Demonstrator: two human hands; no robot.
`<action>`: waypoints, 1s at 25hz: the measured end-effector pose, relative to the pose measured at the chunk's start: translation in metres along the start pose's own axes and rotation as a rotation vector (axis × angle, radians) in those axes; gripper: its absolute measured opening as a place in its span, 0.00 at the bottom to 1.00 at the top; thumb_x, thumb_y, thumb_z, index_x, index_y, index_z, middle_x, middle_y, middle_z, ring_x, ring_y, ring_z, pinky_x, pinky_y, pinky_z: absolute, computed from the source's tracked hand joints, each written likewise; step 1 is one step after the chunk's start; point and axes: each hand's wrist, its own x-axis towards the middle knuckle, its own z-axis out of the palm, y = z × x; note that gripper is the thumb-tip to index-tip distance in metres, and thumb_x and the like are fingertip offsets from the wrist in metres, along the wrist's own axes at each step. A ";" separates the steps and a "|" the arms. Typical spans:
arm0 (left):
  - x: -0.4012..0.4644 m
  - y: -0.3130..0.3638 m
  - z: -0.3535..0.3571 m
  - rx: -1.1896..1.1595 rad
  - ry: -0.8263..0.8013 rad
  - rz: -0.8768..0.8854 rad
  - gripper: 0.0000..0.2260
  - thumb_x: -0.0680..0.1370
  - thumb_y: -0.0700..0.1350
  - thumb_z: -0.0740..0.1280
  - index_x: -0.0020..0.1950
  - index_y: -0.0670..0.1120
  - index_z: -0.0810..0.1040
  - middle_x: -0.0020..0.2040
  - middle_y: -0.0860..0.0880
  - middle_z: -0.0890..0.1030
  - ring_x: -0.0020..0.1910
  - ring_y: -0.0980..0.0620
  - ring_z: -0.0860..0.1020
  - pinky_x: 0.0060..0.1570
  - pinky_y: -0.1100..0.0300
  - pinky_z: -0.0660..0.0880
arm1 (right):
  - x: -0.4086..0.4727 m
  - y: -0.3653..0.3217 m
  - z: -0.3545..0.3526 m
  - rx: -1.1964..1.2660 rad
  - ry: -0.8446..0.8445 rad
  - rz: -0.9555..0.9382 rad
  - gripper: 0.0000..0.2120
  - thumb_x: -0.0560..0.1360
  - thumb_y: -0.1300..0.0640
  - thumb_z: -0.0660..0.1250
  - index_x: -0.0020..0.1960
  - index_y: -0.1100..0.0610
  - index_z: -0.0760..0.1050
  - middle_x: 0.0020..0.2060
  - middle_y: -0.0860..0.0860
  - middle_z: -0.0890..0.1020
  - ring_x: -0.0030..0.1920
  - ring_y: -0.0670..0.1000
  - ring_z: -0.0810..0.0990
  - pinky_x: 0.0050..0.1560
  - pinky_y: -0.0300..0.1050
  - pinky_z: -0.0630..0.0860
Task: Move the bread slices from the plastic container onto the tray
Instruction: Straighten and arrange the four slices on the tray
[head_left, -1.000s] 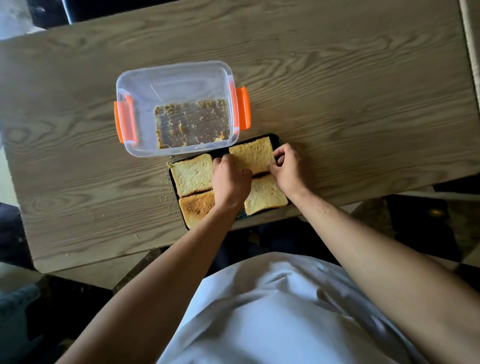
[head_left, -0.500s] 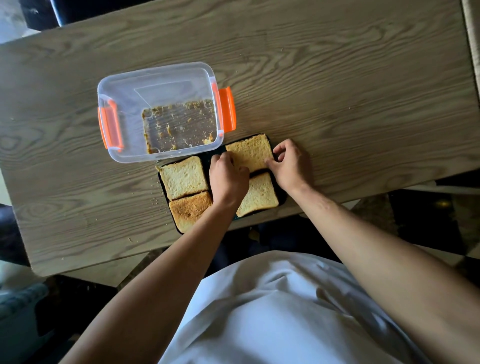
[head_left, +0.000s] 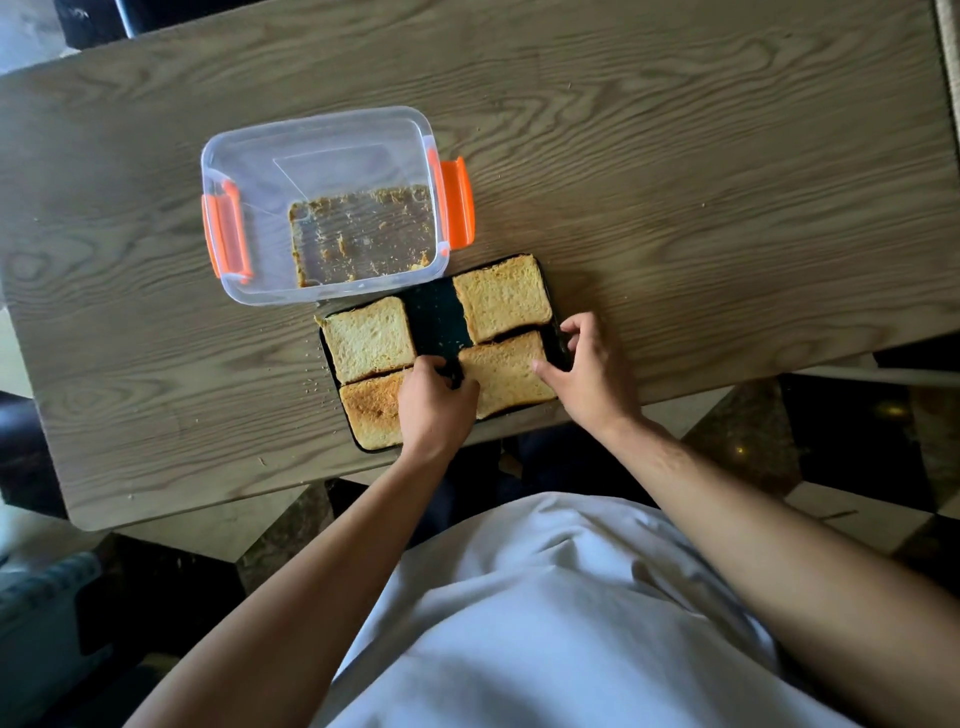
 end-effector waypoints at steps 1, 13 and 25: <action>-0.003 0.000 0.002 -0.019 -0.004 -0.022 0.18 0.74 0.45 0.71 0.61 0.41 0.76 0.51 0.44 0.82 0.51 0.44 0.79 0.51 0.52 0.76 | -0.001 0.002 0.001 -0.004 -0.007 0.013 0.24 0.69 0.51 0.77 0.58 0.60 0.72 0.51 0.58 0.79 0.52 0.58 0.76 0.45 0.44 0.66; -0.004 0.023 0.015 -0.073 -0.048 -0.017 0.07 0.73 0.45 0.70 0.49 0.44 0.80 0.42 0.48 0.84 0.42 0.48 0.82 0.43 0.56 0.79 | 0.015 0.010 -0.005 0.067 -0.073 0.141 0.16 0.72 0.51 0.74 0.55 0.55 0.75 0.42 0.49 0.78 0.42 0.50 0.78 0.39 0.43 0.70; -0.011 0.010 0.023 0.078 0.028 0.280 0.23 0.72 0.45 0.74 0.65 0.42 0.73 0.57 0.43 0.76 0.51 0.42 0.77 0.49 0.54 0.71 | 0.009 -0.004 -0.009 -0.080 0.030 -0.312 0.17 0.69 0.64 0.76 0.56 0.59 0.78 0.53 0.56 0.78 0.51 0.55 0.78 0.50 0.47 0.77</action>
